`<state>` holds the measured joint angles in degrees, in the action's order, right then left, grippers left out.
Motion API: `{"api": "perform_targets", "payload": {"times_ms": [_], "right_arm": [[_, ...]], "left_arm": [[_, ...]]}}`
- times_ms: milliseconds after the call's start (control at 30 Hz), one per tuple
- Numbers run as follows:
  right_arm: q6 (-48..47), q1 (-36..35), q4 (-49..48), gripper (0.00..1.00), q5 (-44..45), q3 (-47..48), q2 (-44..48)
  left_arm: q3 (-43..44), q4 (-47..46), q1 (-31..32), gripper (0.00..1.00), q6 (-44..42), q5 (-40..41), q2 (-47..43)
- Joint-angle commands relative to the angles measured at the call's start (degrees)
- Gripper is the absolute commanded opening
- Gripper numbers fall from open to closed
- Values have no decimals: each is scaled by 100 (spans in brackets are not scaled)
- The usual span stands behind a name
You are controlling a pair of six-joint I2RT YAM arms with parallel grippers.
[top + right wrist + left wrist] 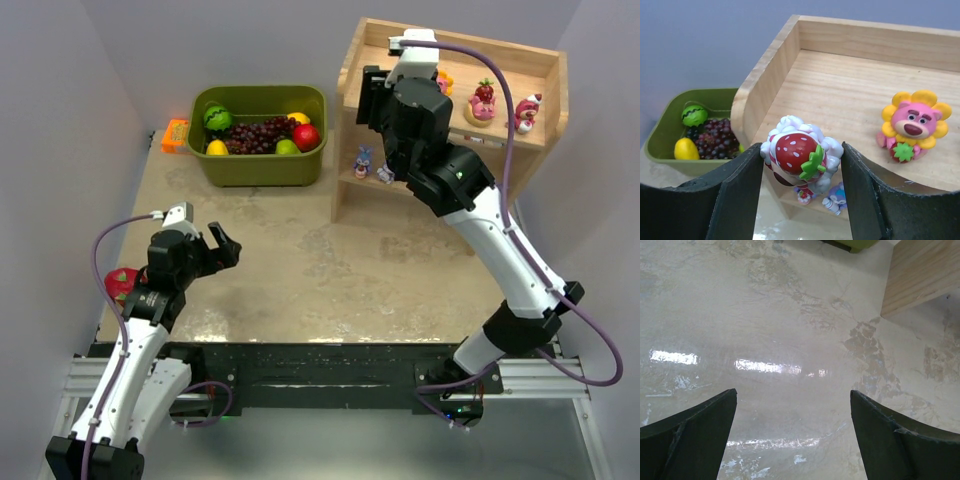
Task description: Place and organize the plastic toys onto the shelf
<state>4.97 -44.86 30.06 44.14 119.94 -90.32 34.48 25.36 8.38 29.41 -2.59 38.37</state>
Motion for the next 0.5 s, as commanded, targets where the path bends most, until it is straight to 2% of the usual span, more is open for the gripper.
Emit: {"api": "perform_targets", "payload": {"times_ms": [0, 133, 467], "right_arm": [[-775, 250, -343, 0, -562, 188, -187], [-1112, 399, -519, 0, -1178, 135, -258], [-1218, 873, -440, 1, -1759, 320, -442]], "left_arm": [[-11, -295, 14, 99, 30, -101, -40], [-20, -269, 14, 100, 30, -75, -66], [-29, -251, 14, 99, 30, -40, -58]]}}
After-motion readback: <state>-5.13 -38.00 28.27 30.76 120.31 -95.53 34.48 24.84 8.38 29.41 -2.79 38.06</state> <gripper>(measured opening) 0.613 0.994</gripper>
